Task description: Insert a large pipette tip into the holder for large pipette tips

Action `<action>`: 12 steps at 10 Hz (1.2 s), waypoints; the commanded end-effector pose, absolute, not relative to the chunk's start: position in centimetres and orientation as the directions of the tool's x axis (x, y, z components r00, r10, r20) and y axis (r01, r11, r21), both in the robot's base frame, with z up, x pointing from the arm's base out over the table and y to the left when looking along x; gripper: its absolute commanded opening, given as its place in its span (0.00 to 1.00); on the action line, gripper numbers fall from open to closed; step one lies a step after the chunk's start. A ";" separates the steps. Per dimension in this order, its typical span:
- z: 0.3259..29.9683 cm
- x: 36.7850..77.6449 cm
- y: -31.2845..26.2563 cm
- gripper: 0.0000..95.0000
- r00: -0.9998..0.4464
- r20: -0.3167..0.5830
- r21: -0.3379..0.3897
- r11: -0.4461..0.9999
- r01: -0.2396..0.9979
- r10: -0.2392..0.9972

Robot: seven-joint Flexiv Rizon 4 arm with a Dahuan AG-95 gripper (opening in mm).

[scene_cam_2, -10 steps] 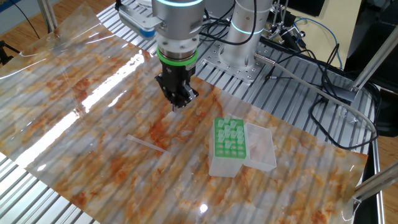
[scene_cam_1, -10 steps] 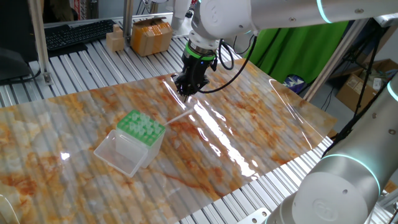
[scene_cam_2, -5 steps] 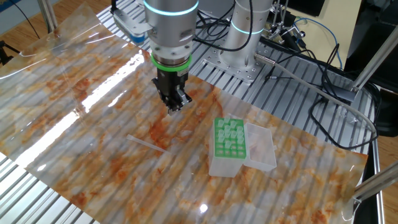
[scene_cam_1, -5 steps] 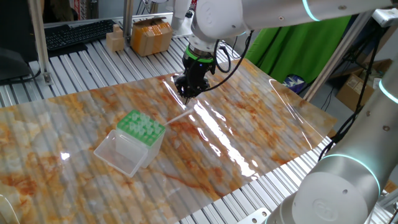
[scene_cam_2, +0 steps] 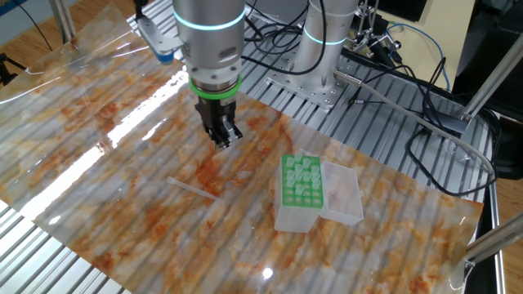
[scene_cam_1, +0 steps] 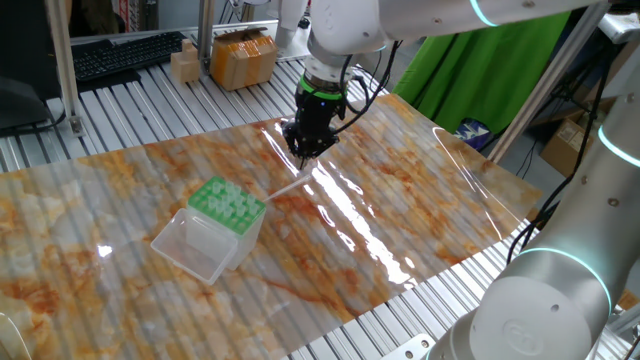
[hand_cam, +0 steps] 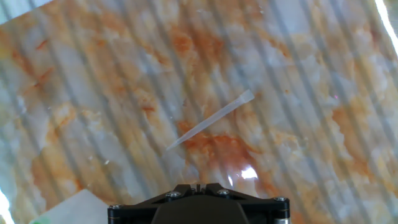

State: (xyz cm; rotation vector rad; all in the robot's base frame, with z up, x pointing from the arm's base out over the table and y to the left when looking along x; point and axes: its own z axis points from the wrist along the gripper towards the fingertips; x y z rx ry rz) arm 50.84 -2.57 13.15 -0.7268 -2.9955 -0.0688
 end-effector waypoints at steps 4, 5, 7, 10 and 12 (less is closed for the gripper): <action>12.1 50.9 -3.6 0.00 -0.834 0.088 0.025 0.836 0.548 0.545; 11.9 51.0 -3.8 0.00 -0.813 0.094 0.026 0.815 0.579 0.575; 11.4 51.1 -4.1 0.00 -0.782 0.099 0.019 0.785 0.619 0.615; 10.5 51.3 -4.4 0.00 -0.738 0.118 0.003 0.743 0.669 0.664; 9.8 51.4 -4.6 0.00 -0.728 0.130 0.004 0.734 0.679 0.673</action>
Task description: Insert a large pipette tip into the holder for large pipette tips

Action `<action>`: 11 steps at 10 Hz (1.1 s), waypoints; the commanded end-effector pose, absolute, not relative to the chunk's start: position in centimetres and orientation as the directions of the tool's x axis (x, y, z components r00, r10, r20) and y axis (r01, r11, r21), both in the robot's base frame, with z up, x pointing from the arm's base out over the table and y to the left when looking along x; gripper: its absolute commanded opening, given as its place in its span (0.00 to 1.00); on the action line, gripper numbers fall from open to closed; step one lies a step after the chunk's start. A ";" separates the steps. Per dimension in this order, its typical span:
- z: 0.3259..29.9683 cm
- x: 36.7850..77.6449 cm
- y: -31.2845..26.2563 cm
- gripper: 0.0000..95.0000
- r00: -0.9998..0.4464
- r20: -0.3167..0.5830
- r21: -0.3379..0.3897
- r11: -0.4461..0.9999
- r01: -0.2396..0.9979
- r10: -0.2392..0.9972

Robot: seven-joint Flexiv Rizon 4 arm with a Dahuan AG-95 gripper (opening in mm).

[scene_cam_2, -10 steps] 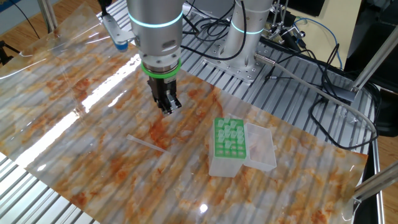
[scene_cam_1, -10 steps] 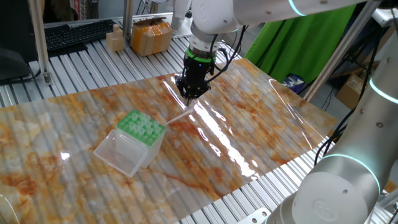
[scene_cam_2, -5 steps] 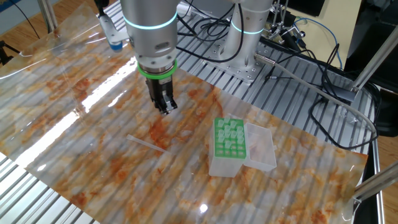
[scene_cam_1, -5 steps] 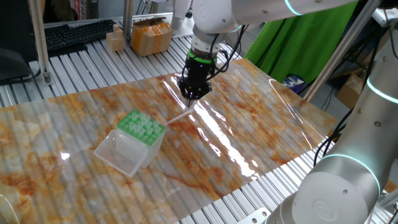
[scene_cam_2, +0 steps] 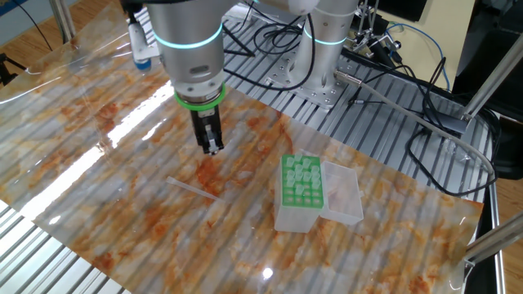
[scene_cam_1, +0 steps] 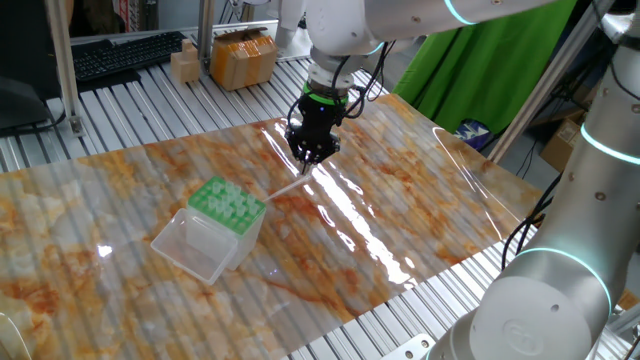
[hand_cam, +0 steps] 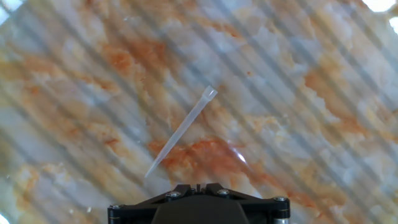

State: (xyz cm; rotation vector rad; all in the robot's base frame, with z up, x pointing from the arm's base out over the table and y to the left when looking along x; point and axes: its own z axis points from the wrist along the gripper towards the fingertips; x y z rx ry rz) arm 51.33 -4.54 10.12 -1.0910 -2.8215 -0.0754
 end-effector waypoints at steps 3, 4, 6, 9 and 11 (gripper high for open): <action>8.6 51.5 -4.8 0.00 -0.711 0.128 -0.003 0.717 0.697 0.692; 8.0 51.6 -5.0 0.00 -0.710 0.119 -0.005 0.715 0.699 0.694; 7.2 51.8 -5.2 0.00 -0.694 0.110 -0.010 0.699 0.715 0.712; 6.2 51.8 -5.4 0.00 -0.691 0.110 -0.011 0.696 0.718 0.714; 5.2 51.8 -5.5 0.00 -0.692 0.104 -0.009 0.696 0.718 0.714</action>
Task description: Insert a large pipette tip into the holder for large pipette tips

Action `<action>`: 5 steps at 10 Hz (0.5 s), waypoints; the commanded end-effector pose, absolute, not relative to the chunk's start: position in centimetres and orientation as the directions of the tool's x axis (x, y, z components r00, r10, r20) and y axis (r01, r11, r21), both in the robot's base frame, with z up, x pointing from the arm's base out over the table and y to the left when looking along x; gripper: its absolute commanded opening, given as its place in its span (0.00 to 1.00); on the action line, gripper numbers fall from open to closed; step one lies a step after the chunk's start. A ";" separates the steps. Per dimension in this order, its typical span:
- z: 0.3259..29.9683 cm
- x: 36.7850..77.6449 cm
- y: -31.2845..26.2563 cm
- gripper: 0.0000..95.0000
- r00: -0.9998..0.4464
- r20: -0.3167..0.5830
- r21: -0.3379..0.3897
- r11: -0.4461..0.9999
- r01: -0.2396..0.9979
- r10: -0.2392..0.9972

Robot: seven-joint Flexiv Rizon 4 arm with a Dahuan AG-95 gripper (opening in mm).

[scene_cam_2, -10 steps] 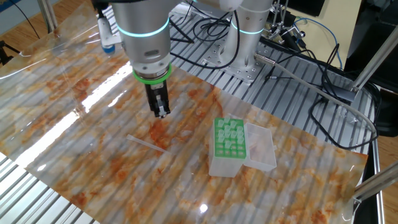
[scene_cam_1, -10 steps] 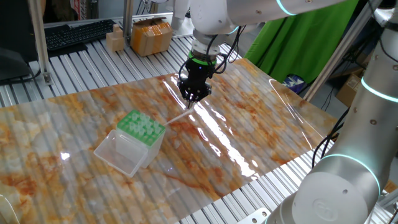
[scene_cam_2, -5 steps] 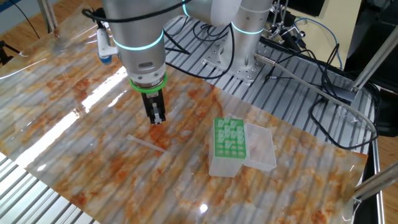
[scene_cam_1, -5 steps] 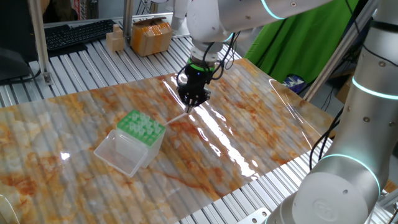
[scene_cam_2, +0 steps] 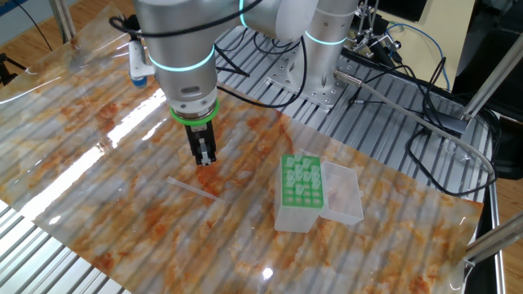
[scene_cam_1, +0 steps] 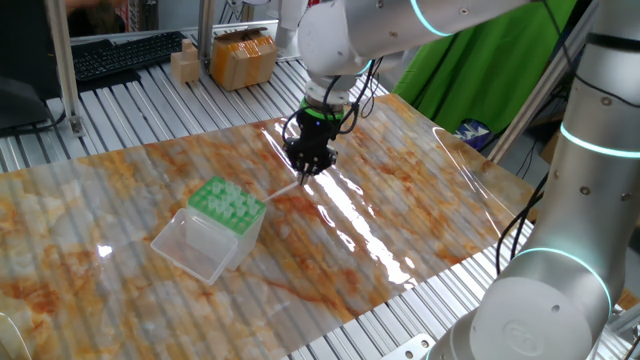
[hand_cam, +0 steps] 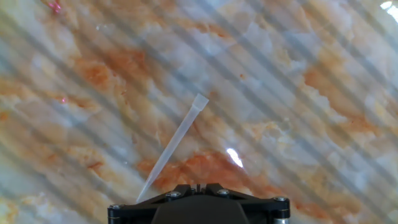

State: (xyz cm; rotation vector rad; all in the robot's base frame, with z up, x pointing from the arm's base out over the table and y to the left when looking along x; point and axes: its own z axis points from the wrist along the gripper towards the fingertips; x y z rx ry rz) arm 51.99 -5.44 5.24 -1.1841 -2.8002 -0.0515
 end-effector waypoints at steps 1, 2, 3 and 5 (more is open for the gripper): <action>4.8 51.9 -5.6 0.00 -0.689 0.108 -0.006 0.693 0.720 0.717; 4.4 51.9 -5.6 0.00 -0.688 0.105 -0.007 0.693 0.721 0.718; 4.2 52.0 -5.7 0.00 -0.686 0.106 -0.006 0.691 0.723 0.720; 3.6 52.0 -5.8 0.00 -0.686 0.105 -0.006 0.691 0.723 0.720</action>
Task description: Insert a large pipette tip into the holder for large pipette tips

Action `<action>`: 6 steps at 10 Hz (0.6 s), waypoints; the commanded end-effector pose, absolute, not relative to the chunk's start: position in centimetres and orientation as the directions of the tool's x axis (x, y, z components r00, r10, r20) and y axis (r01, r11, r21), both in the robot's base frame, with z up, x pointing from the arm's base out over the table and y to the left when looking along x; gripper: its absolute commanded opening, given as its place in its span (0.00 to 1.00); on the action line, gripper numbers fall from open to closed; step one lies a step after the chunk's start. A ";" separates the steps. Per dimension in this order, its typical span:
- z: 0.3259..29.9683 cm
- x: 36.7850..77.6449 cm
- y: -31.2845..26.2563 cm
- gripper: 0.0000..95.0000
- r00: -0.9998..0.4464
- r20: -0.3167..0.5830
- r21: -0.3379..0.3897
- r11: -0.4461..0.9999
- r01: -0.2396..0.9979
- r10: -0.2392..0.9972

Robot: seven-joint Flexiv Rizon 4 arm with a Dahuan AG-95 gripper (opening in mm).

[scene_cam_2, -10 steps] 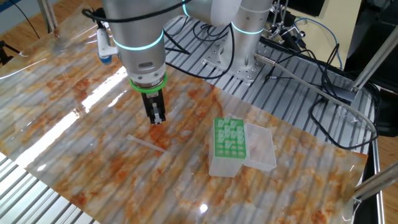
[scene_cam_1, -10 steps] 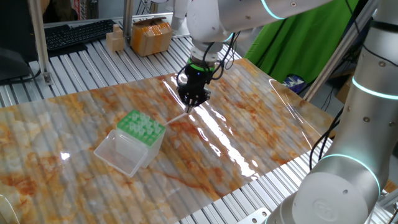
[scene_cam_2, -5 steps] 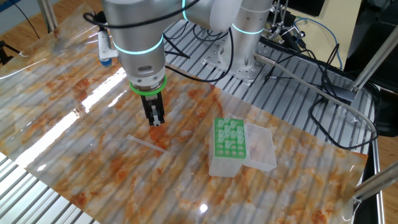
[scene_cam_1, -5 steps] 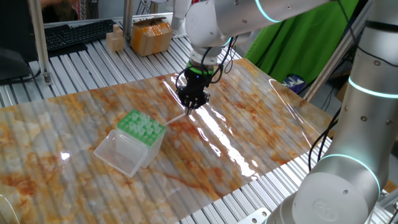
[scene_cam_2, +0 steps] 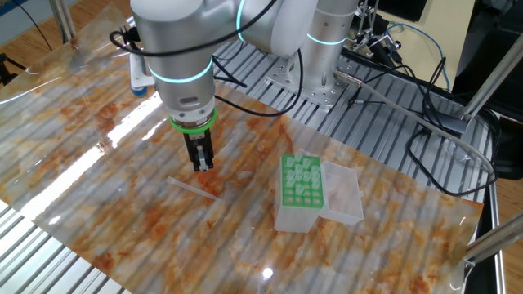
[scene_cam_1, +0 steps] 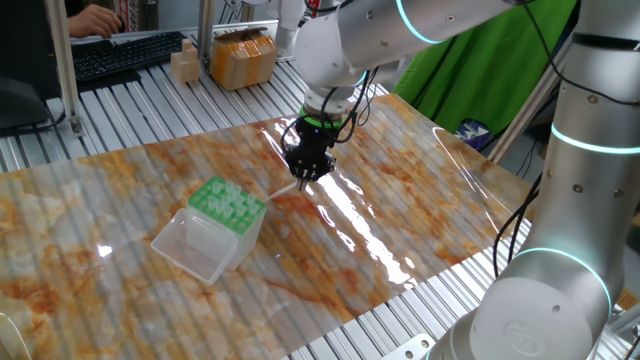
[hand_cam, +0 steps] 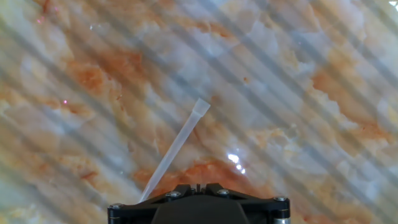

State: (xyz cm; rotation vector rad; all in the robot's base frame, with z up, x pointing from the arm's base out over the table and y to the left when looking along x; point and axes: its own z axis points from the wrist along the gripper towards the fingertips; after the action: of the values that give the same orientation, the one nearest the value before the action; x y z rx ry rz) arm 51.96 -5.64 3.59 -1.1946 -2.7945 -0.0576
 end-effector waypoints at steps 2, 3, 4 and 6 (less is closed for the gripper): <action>3.1 52.0 -5.8 0.00 -0.689 0.104 -0.005 0.693 0.721 0.718; 2.8 52.0 -5.8 0.00 -0.688 0.103 -0.004 0.692 0.722 0.718; 2.4 52.0 -5.9 0.00 -0.689 0.101 -0.002 0.693 0.721 0.717; 1.9 52.0 -6.0 0.00 -0.690 0.099 0.001 0.693 0.721 0.717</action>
State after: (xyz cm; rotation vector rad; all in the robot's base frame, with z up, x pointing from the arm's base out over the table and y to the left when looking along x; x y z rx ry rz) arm 51.92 -5.95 1.72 -1.1955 -2.8045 -0.0589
